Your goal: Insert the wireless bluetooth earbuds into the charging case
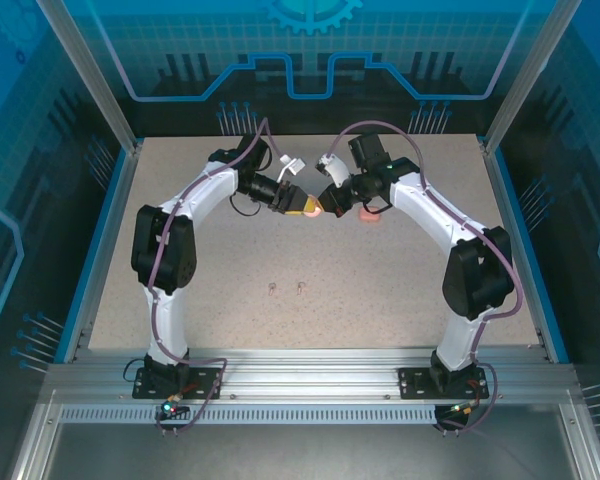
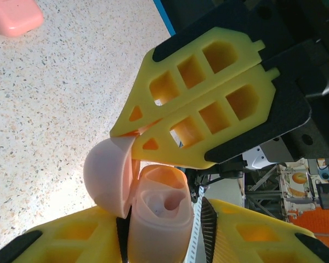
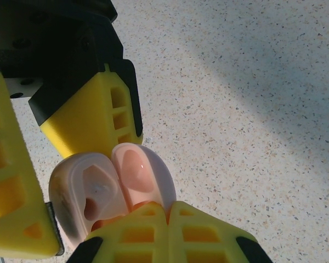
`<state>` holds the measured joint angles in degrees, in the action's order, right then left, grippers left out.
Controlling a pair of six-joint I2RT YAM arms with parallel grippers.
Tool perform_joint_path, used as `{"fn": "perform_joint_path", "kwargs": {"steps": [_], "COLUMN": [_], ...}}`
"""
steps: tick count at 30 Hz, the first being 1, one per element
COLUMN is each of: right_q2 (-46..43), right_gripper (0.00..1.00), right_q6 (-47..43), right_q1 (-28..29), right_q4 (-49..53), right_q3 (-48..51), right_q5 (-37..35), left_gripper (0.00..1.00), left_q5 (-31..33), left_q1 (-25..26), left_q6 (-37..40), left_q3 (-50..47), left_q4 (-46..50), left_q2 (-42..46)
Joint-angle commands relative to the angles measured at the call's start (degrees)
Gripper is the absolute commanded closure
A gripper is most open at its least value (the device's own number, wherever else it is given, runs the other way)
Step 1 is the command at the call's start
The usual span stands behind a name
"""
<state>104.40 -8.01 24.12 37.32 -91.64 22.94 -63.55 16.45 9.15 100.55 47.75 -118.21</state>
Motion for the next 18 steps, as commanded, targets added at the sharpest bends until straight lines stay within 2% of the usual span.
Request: {"fn": "perform_joint_path", "kwargs": {"steps": [1,6,13,18], "right_q2": [0.4,0.6,0.8,0.7], "right_gripper": [1.00,1.00,1.00,1.00], "right_q6": [0.1,0.1,0.2,0.4], "right_q1": [0.6,0.6,0.6,0.6], "right_q4": [0.7,0.8,1.0,0.9], "right_q3": [-2.1,-2.4,-2.8,-2.9], "right_q5": [1.0,0.9,1.0,1.2], "left_gripper": [0.60,0.66,0.66,0.72], "left_q5": [-2.6,-2.9,-3.0,-2.8], "left_q1": [0.0,0.0,0.0,0.1], "left_q6": [1.0,1.4,1.5,1.1], "left_q3": [0.0,-0.2,-0.3,-0.4], "left_q4": [0.8,1.2,1.4,0.6], "left_q2": [-1.0,-1.0,-1.0,-0.9]}}
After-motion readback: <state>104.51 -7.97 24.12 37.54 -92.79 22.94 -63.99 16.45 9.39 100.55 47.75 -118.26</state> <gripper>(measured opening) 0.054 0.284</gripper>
